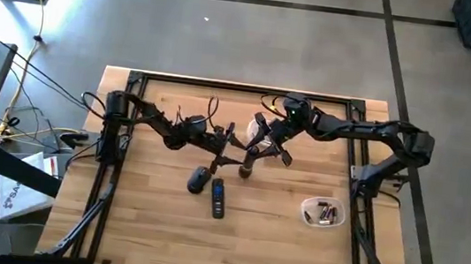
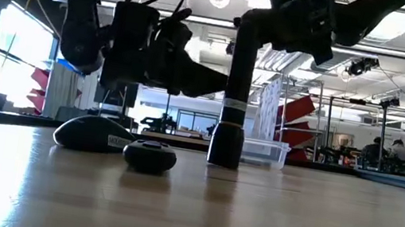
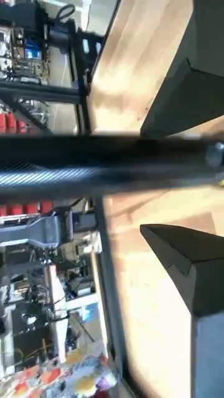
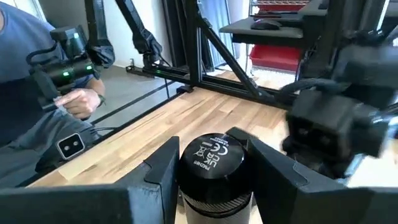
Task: Insert battery
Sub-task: Close the flashlight battery compartment
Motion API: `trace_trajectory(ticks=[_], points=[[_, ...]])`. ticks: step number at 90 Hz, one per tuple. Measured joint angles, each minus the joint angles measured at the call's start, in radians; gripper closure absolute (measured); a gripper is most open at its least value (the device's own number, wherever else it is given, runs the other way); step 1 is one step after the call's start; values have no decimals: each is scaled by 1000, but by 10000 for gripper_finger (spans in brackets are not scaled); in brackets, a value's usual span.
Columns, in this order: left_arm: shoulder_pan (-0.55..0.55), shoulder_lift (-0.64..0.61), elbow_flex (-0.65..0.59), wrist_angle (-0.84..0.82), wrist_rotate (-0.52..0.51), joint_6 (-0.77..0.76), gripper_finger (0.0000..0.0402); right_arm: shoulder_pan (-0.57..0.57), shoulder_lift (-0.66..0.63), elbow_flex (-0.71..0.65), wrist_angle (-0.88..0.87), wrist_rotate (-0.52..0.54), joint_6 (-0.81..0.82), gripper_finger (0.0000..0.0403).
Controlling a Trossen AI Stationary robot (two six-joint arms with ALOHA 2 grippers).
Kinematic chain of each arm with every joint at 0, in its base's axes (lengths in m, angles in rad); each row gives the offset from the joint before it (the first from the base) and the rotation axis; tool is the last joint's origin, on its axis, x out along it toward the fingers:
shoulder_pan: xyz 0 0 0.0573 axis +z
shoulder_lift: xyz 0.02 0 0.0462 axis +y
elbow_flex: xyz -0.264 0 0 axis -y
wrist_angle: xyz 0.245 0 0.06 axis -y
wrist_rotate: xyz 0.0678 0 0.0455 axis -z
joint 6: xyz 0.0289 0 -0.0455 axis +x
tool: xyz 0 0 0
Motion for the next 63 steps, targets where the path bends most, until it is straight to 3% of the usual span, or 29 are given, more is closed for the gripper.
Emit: trace_trajectory(ticks=[63], points=[[-42, 234, 114, 10, -49, -72, 197, 1, -1, 0, 3, 6, -3, 273]])
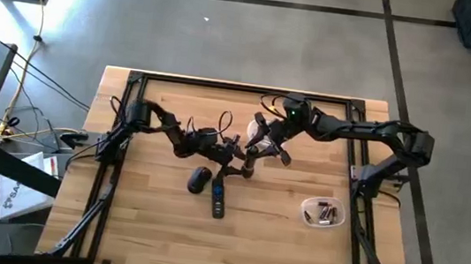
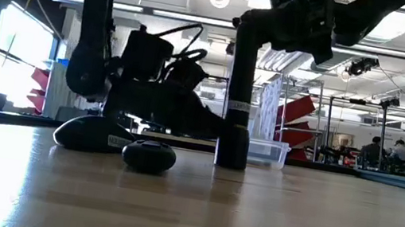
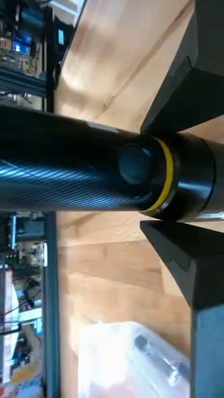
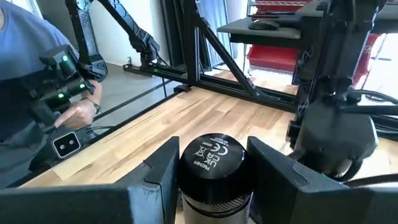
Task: Insert battery
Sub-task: Close the flashlight battery compartment
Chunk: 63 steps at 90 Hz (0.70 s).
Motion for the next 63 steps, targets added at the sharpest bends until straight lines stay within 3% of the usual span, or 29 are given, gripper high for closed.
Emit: trace_trajectory(ticks=[42, 63], points=[[-25, 17, 43, -17, -33, -37, 182, 0, -2, 3, -29, -6, -2, 273], [-26, -93, 3, -158, -61, 22, 163, 0, -3, 3, -40, -15, -22, 273]])
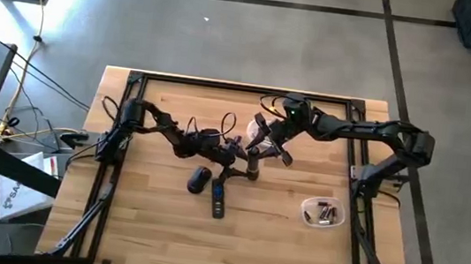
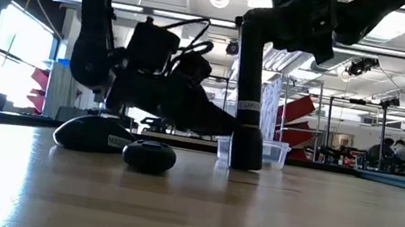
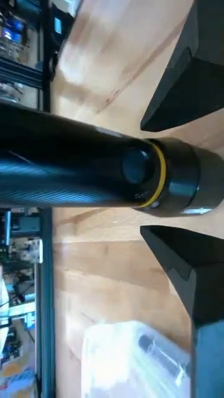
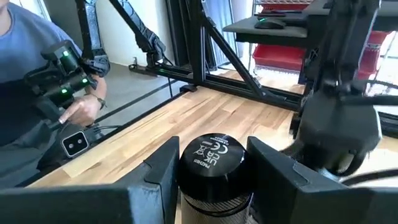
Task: Insert battery
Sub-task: Close the flashlight battery compartment
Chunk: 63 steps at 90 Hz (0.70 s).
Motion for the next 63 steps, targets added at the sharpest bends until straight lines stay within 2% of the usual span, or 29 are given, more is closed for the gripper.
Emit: trace_trajectory(ticks=[15, 63], points=[[-42, 5, 24, -40, -48, 29, 163, 0, -2, 0, -2, 1, -6, 273], [-61, 181, 138, -27, -172, 17, 171, 13, -2, 0, -7, 16, -18, 273]])
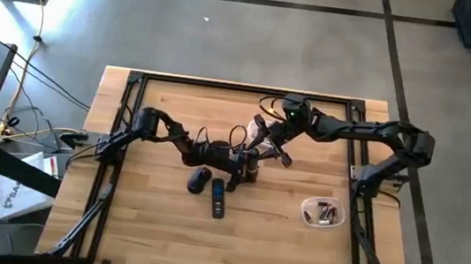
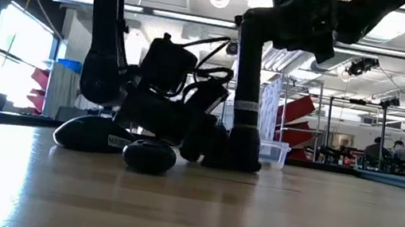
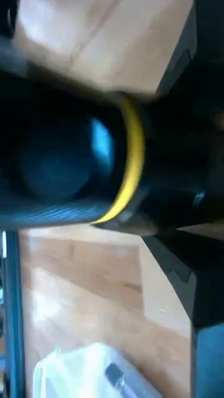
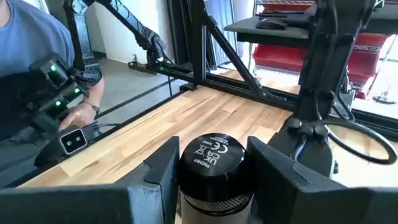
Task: Insert battery
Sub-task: Close the flashlight battery compartment
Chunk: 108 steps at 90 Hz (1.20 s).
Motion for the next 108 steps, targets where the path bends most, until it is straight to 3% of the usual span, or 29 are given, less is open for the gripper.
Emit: trace_trajectory(ticks=[12, 47, 75, 108], points=[[7, 9, 9, -26, 3, -14, 211, -1, -1, 0, -24, 10, -15, 273], [35, -58, 9, -241, 39, -1, 210, -39, -5, 2, -105, 29, -91, 273], [47, -57, 8, -254, 126, 11, 210, -59, -5, 3, -141, 25, -113, 273], [74, -57, 8, -257, 159, 33, 210, -61, -6, 116, -406, 16, -171, 273]])
